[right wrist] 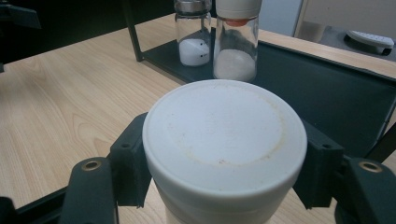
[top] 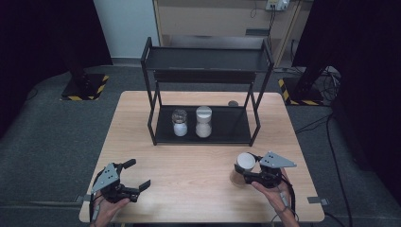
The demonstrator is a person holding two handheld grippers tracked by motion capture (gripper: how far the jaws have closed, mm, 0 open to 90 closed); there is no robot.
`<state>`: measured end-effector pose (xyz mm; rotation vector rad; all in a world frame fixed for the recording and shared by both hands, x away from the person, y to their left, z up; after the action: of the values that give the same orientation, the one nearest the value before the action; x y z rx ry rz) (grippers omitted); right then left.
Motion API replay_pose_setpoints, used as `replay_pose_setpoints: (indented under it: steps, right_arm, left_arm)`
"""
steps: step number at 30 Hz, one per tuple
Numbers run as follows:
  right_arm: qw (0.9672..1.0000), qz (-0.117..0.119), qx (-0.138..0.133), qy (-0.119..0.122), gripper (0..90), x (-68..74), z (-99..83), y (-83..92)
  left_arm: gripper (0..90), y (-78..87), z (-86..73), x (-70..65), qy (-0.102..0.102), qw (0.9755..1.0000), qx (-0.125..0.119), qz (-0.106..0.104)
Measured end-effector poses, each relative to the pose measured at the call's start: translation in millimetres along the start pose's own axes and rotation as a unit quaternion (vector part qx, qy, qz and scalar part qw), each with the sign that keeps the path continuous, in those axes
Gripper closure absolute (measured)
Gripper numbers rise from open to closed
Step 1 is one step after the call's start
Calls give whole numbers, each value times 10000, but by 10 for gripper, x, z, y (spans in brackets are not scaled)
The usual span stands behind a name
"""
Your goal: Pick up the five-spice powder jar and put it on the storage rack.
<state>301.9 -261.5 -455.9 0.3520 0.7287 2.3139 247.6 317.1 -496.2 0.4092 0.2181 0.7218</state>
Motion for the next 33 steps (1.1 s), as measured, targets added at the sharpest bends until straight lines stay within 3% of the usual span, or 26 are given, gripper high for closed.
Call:
replay_pose_setpoints:
  steps: [11,33]
  right_arm:
    - [10000,31,21,34,339,-33,69,27]
    - [9991,299,93,269,339,-44,433,45]
  left_arm:
    - [0,1,-2,4,14,10000,-7,-2]
    - [0,-2,-3,5,18,10000,-9,-18]
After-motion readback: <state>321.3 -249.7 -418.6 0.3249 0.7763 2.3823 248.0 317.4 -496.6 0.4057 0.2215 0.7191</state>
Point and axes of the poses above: each handheld gripper's, and its own axes: y roughly backward along the jaws, z roughly out of its top, x roughly to its left, the point moved 8 cm from there along -y, roughly forward along the jaws, and after that the axes turned 14 degrees about x, right-handed, at the moved point
